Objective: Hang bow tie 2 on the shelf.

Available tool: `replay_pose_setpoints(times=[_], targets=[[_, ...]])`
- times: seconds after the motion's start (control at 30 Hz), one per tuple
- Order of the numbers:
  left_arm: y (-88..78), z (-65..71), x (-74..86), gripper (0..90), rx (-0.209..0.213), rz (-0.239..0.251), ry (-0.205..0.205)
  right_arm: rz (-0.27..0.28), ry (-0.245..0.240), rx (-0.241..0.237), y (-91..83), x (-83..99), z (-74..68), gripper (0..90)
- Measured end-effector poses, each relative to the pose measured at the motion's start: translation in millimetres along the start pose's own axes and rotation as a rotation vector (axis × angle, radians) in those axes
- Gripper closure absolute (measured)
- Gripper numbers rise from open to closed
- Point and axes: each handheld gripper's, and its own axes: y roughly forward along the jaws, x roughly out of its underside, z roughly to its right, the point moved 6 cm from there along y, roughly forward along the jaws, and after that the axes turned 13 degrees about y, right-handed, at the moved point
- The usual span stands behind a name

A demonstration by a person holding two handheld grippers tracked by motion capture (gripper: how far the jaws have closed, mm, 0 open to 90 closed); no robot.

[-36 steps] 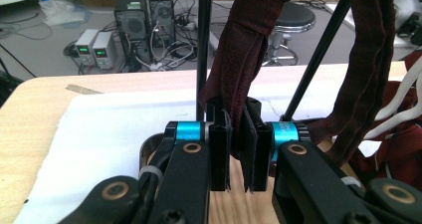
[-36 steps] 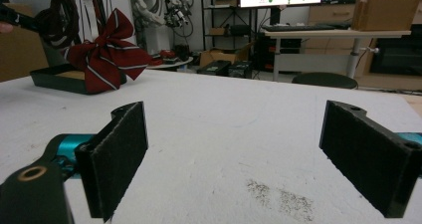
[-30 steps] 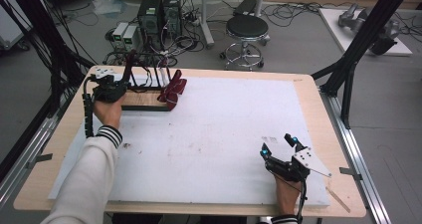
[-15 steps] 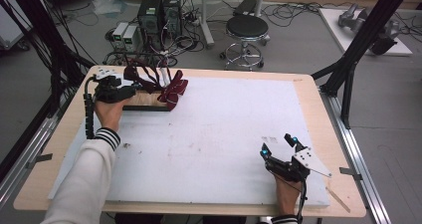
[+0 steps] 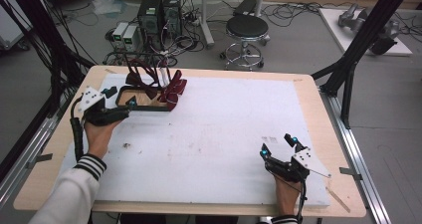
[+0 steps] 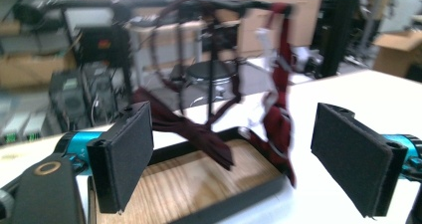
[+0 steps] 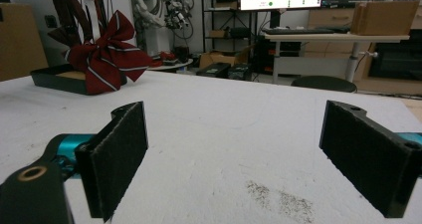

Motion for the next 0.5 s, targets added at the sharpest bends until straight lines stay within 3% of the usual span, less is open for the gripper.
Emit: replay_pose_setpoints(times=[0.23,0.3,0.5], targets=[[-36.1,33.8,10.3,16.4,0.078,0.073,0.092,0.002,-0.006,0.000,-0.1,0.0,-0.2,10.9],[-51.1,43.9,18.4,16.5,0.092,0.112,0.093,0.003,-0.006,0.000,-0.4,0.1,-0.6,10.9],[-74.2,51.0,33.9,16.4,0.078,0.129,0.096,0.002,-0.004,-0.002,-0.3,0.3,-1.0,10.9]])
